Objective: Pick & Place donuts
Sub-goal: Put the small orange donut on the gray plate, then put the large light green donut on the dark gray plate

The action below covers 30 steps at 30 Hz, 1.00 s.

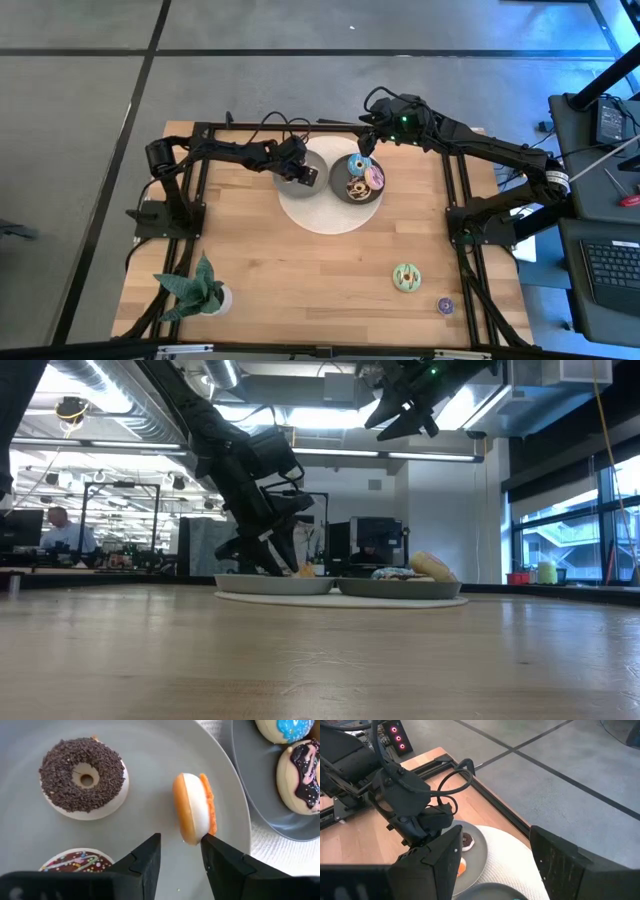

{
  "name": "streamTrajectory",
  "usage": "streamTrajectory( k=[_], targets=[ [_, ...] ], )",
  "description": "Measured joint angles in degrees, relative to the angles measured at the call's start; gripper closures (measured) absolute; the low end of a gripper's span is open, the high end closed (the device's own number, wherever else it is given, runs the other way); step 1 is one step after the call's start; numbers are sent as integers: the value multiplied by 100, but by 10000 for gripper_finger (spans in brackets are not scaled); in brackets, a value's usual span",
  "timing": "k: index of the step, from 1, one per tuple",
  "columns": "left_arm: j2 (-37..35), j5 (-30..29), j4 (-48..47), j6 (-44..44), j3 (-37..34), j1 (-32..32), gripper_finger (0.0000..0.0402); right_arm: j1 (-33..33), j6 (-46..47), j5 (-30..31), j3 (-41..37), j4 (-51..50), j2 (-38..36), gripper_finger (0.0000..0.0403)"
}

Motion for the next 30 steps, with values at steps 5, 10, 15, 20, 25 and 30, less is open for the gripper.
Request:
streamTrajectory(
  k=[5, 10, 15, 20, 25, 30],
  targets=[
    [0, 4, 2, -24, 0, -1, 267, 0, 0, 0, 0, 0, 0, 171],
    [-39, 3, -47, -60, -2, -1, 269, 0, 0, 0, 0, 0, 0, 171],
    [-226, -316, -376, -21, -2, -1, 265, 0, 0, -1, 0, -7, 1, 171],
    [-289, -242, -490, 50, -1, 52, 267, 0, 0, -2, 0, -11, 0, 171],
    [-370, -313, -544, 188, -4, 54, 270, 0, 0, -2, 0, -29, 0, 171],
    [-853, -358, -546, 495, -4, 233, 266, 0, -6, -7, 0, -553, 0, 171]
  ],
)
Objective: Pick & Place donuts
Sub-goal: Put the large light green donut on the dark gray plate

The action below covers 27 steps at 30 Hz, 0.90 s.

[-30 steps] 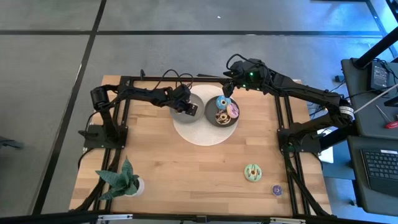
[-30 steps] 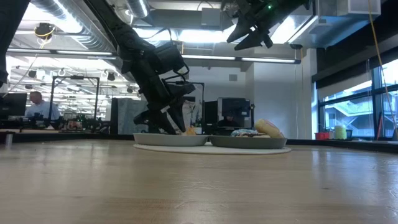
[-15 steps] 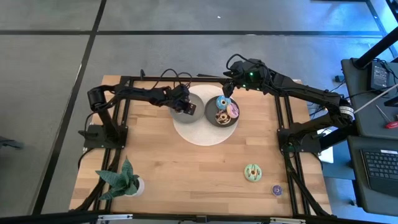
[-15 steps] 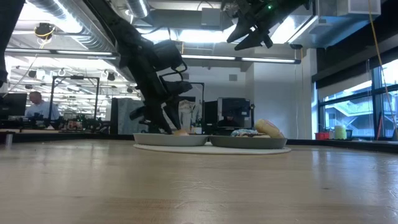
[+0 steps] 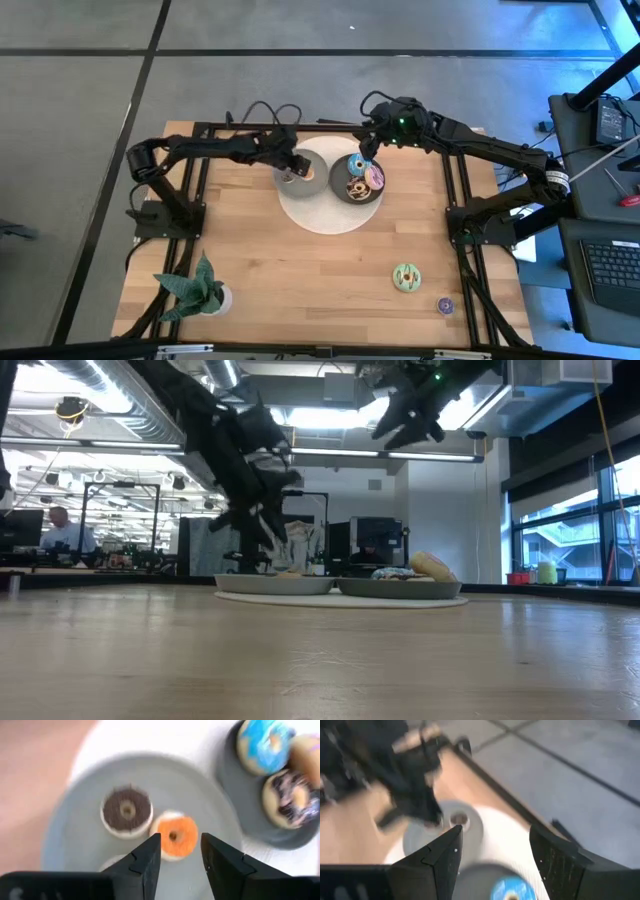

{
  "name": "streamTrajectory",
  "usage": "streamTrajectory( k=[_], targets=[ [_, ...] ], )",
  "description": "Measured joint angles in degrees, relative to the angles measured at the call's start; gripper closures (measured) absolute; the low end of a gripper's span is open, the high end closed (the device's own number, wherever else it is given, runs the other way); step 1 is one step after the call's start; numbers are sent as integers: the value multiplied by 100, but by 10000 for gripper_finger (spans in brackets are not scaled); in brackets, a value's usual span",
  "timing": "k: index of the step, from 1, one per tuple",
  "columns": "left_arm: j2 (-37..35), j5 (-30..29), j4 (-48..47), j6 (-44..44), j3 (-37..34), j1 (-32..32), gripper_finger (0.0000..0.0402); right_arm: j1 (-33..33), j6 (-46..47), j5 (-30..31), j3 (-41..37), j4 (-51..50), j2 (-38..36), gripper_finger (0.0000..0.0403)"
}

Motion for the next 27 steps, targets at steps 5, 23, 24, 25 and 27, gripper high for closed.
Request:
streamTrajectory(
  k=[5, 23, 24, 25, 27],
  targets=[
    [-593, 38, 35, 490, 1, 85, 266, 0, 9, -335, 0, -989, 0, 171],
    [-869, 46, 1157, 917, 4, 87, 271, 2468, 3455, -1902, -812, -4762, -28, 171],
    [-869, 46, 1214, 918, 4, 101, 272, 2730, 3707, -1939, -919, -4691, -28, 171],
    [-869, 45, 1276, 930, 4, 110, 272, 2977, 3960, -1962, -1016, -4633, -25, 171],
    [-869, 41, 1391, 1070, 4, 113, 271, 3448, 4409, -1977, -1163, -4470, -27, 171]
  ],
)
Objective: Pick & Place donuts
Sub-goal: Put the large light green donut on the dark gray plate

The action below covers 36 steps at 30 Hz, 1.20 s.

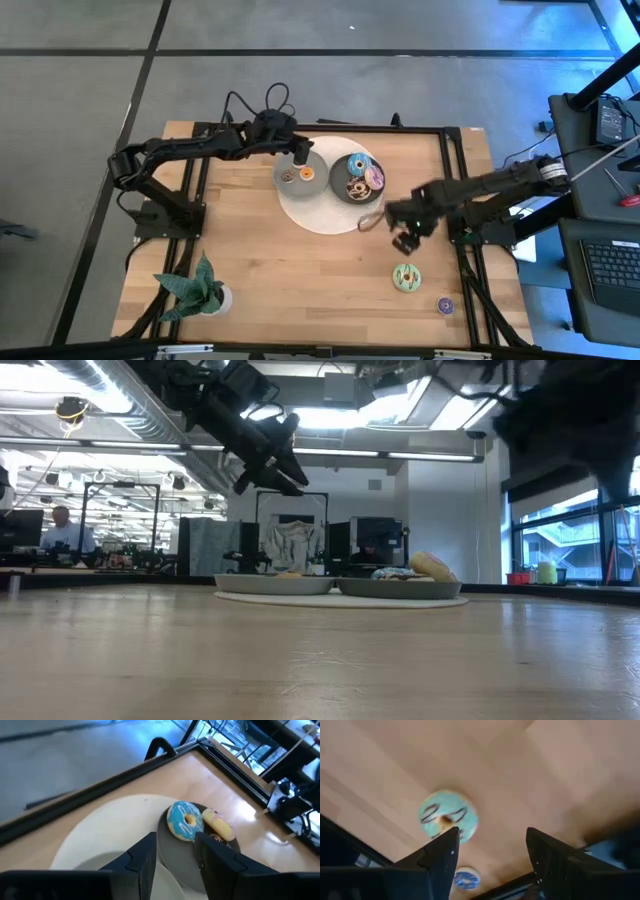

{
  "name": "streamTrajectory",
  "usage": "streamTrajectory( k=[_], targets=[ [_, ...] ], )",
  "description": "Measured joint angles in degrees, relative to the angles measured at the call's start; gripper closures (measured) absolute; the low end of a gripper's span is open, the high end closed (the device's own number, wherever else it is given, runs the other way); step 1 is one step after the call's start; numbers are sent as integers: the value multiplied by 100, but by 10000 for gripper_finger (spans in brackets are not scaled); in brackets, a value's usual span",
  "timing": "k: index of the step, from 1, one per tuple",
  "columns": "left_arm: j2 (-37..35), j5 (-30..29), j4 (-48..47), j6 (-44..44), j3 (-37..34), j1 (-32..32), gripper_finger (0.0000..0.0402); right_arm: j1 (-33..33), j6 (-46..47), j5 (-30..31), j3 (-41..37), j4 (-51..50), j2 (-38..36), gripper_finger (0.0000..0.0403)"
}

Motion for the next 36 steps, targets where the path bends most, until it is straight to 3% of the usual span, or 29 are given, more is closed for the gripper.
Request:
streamTrajectory(
  k=[8, 13, 24, 31, 36],
  targets=[
    [0, -30, 496, 665, 0, -4, 272, 1481, 1151, 13, -659, 1123, 1, 171],
    [0, -36, 602, 843, 2, -4, 270, 2040, 1990, 199, -1279, 2444, 1, 171],
    [0, -35, 588, 846, 2, -4, 272, 2123, 2394, 388, -2066, 3006, 1, 171],
    [0, -34, 585, 844, 2, -13, 268, 2123, 2395, 381, -2442, 3979, 107, 172],
    [2, -34, 585, 845, 2, -15, 269, 2115, 2357, 224, -2429, 3895, 417, 197]
  ],
)
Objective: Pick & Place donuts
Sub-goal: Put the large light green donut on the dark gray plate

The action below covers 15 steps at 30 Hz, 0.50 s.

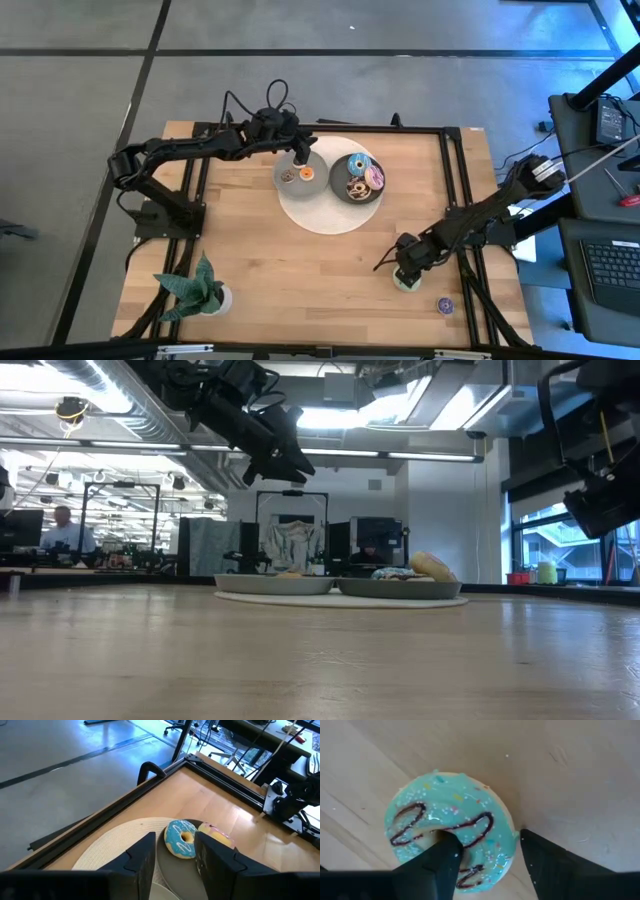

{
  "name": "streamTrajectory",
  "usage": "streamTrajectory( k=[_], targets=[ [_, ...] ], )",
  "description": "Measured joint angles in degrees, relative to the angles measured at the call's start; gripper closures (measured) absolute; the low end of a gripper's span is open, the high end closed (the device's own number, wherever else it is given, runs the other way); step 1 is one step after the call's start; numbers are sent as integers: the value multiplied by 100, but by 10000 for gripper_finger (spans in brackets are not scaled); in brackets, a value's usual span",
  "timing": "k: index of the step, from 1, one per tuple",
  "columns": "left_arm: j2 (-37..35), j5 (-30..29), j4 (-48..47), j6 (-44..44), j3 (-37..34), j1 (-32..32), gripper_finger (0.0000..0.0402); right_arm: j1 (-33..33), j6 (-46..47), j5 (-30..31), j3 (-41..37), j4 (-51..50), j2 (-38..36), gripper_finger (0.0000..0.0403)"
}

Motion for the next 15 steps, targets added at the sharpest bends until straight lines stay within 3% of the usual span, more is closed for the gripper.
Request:
streamTrajectory(
  k=[7, 15],
  targets=[
    [0, -2, -2, -1, 0, 2, 271, -37, -187, -13, 214, -140, 85, 266],
    [0, 30, 0, -16, 0, 2, 273, -781, -1867, 85, 1141, -1183, 82, 309]
  ],
)
